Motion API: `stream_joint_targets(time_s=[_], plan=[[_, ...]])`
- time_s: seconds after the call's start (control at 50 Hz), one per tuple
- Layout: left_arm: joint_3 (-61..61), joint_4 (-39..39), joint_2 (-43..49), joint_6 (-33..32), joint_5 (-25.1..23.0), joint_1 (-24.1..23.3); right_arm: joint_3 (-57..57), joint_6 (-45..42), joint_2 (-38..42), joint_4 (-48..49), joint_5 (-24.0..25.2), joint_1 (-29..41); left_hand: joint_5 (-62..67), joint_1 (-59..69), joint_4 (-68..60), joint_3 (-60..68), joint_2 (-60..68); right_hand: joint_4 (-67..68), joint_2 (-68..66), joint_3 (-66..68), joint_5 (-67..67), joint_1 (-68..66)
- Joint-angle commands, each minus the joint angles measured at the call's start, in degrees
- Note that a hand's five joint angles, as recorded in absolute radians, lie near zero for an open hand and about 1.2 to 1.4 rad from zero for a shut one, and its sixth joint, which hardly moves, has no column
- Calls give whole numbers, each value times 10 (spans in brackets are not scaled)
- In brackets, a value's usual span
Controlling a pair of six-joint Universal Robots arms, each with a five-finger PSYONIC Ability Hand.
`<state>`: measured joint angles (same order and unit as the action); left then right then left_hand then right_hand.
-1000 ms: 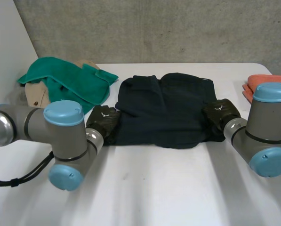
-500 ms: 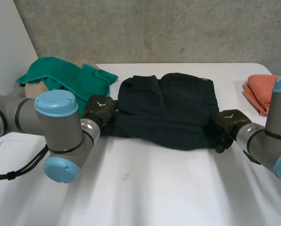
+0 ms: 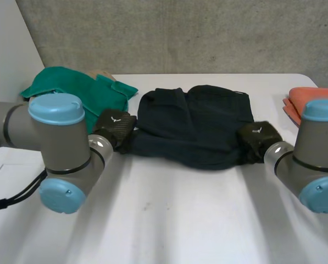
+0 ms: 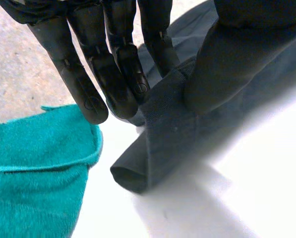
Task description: Fold the laundry.
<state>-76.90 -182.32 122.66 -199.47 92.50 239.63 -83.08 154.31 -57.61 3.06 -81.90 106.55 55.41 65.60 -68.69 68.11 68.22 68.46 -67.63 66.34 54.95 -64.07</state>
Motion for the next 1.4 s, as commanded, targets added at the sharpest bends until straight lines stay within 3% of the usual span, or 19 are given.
stream_joint_targets(time_s=[0.02,0.14,0.22,0.3,0.4,0.52,0.64,0.7,0.74,0.76,0.84,0.86,0.9,1.0,1.12,1.24,1.4], plan=[[-62,125,-108,-2,0,-7,-11,-46,-122,-62,9,-4,146,144,-113,119,118,115,-124,137,151,-159],[-143,221,-240,-11,-4,-31,-6,-185,-189,-247,11,-9,146,144,-113,119,118,115,-124,137,151,-159],[-182,278,-307,-31,-10,-72,-16,-263,-218,-358,13,-19,146,144,-113,119,118,115,-124,137,151,-159],[-207,299,-334,-68,-15,-103,-22,-283,-239,-385,17,-18,146,144,-113,119,118,115,-124,137,151,-159],[-202,224,-279,-81,-11,-101,-40,-282,-237,-358,28,-17,146,144,-113,119,118,115,-124,137,151,-159],[-142,118,-176,-86,-5,-59,-16,-245,-153,-240,32,-11,146,144,-113,119,118,115,-124,137,151,-159],[59,27,-52,-116,19,-14,83,-162,-117,-89,21,-11,146,144,-113,119,118,115,-124,137,151,-159],[175,-41,-40,-115,42,5,128,-118,-115,-3,14,-11,146,144,-113,119,118,115,-124,137,151,-159],[208,-94,-40,-112,43,8,154,-64,-117,110,2,-10,146,144,-113,119,118,115,-124,137,151,-159],[232,-168,-43,-110,48,15,159,-45,-119,152,-4,-10,146,144,-113,119,118,115,-124,137,151,-159],[243,-312,-54,-100,51,16,158,32,-121,351,-25,-9,146,144,-113,119,118,115,-124,137,151,-159],[241,-322,-58,-98,52,16,160,47,-122,403,-30,-12,146,144,-113,119,118,115,-124,137,151,-159],[236,-324,-65,-96,51,16,165,56,-121,419,-26,-11,146,144,-113,119,118,115,-124,137,151,-159],[185,-287,-71,-87,51,8,199,57,-82,391,-9,-8,146,144,-113,119,118,115,-124,137,151,-159],[103,-242,-69,-61,52,7,227,60,-18,276,34,-3,146,144,-113,119,118,115,-124,137,151,-159],[8,-157,-55,-58,55,2,221,51,50,181,46,-6,146,144,-113,119,118,115,-124,137,151,-159],[-87,-60,-30,-57,77,-42,153,-50,77,32,52,-1,146,144,-113,119,118,115,-124,137,151,-159]])
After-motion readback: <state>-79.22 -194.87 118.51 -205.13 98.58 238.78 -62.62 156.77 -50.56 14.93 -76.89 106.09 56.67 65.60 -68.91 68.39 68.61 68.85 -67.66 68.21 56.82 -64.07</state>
